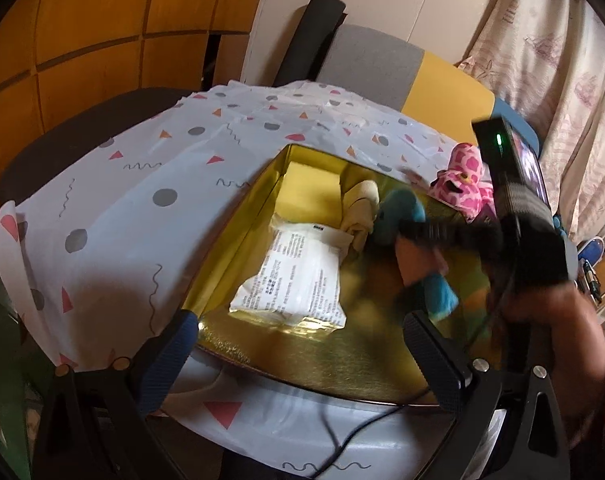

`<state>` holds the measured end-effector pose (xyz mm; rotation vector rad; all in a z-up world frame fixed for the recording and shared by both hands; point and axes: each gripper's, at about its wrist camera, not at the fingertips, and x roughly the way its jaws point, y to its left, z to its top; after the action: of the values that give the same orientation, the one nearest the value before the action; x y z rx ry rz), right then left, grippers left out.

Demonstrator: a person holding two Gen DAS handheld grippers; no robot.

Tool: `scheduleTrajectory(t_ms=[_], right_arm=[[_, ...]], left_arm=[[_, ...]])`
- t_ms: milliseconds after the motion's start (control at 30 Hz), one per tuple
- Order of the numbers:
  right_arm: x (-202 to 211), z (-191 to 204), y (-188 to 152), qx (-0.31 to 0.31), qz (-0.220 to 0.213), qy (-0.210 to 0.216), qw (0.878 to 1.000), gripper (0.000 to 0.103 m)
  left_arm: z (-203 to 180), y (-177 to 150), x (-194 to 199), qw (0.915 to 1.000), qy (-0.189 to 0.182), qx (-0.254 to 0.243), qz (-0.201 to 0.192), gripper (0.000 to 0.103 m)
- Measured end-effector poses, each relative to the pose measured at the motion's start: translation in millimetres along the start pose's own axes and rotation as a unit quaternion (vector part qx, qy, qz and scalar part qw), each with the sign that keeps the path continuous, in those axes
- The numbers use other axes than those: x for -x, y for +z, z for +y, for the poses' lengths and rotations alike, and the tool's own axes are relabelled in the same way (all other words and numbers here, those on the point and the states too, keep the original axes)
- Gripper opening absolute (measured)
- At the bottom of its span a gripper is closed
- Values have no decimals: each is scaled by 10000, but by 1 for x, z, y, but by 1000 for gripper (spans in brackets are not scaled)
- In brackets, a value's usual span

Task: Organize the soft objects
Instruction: 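Lower the blue plush into the gold tin and open the right tool, then move the right tool to the white knit gloves and grasp them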

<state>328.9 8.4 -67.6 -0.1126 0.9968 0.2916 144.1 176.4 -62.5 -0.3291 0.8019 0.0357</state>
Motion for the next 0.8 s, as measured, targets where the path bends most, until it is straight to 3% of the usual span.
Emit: scheduleTrajectory(t_ms=[133,200,267,400,533,633,800], right_arm=[[2,-13,11,-527,-111,291,9981,26],[21,-22,5,-762,-322,647,9945,30],[45,-28,-5,-775,-598,950,9906,32],[98,-36,-36,-478,-1140,1070,9866,37],[138,-62,-76,-464,-1475,964,9833,38],[157,-100,-110,-814,-1520,696,9826,38],[173,-175,-171,-1531,-1403,-40,9782,38]], left_arm=[[3,-2,-5,9999,14,48,116,103],[4,-2,-5,9999,3,75,88,103],[4,-2,-5,9999,-9,109,71,103],[-1,-1,-5,9999,-87,114,75,103],[-20,-7,-3,9992,-376,-65,108,103],[-45,-15,-5,9968,-705,-286,226,103],[-95,-34,-3,9880,-1219,-842,426,103]])
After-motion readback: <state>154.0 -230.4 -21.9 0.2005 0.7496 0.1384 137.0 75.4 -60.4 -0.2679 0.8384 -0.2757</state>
